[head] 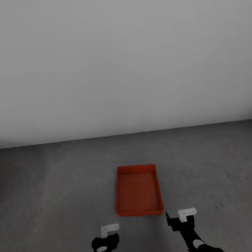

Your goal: Move the two storage containers from the living room to the garage. In the garage, place one container on the floor and stack the other container on top of it (either order is fine).

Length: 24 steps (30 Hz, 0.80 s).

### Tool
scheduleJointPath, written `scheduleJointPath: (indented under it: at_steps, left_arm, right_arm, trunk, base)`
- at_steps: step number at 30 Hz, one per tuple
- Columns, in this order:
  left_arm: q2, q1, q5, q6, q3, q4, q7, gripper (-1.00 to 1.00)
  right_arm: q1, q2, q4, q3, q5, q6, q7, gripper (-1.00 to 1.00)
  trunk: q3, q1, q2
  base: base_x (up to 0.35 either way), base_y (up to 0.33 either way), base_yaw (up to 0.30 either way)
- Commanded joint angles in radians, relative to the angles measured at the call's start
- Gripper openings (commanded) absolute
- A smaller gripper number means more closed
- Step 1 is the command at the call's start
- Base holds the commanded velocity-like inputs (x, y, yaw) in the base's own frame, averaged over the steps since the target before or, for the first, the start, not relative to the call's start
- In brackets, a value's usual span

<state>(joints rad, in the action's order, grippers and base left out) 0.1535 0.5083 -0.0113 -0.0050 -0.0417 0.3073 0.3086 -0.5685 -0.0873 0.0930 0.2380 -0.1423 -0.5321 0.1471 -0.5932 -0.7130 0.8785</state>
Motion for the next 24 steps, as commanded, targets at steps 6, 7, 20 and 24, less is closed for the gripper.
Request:
scheduleJointPath:
  at_steps: [6, 7, 20, 24]
  left_arm:
    - [0.000, 0.000, -0.001, -0.001, -0.004, 0.000, 0.006, 1.00]
    - [0.000, 0.000, -0.001, -0.001, -0.004, 0.001, 0.006, 1.00]
    - [-0.001, 0.001, 0.005, 0.001, -0.001, 0.002, 0.006, 1.00]
    - [-0.014, 0.001, 0.008, 0.003, 0.001, 0.001, 0.007, 1.00]
  right_arm:
    - [-0.001, 0.000, -0.001, 0.009, -0.010, -0.004, 0.003, 1.00]
    - [-0.001, 0.000, -0.001, 0.009, -0.010, -0.005, 0.003, 1.00]
    - [0.003, 0.013, -0.002, 0.006, -0.020, -0.035, 0.011, 1.00]
    - [0.003, 0.028, -0.003, 0.005, -0.022, -0.024, 0.006, 1.00]
  trunk:
    - [-0.001, 0.001, 0.001]
    - [-0.001, 0.001, 0.001]
    - [-0.001, 0.001, 0.001]
    - [-0.001, 0.001, 0.001]
  base:
    - [-0.345, 0.000, 0.000]
    - [-0.345, 0.000, 0.000]
    - [-0.303, 0.000, 0.000]
    - [-0.052, 0.000, 0.000]
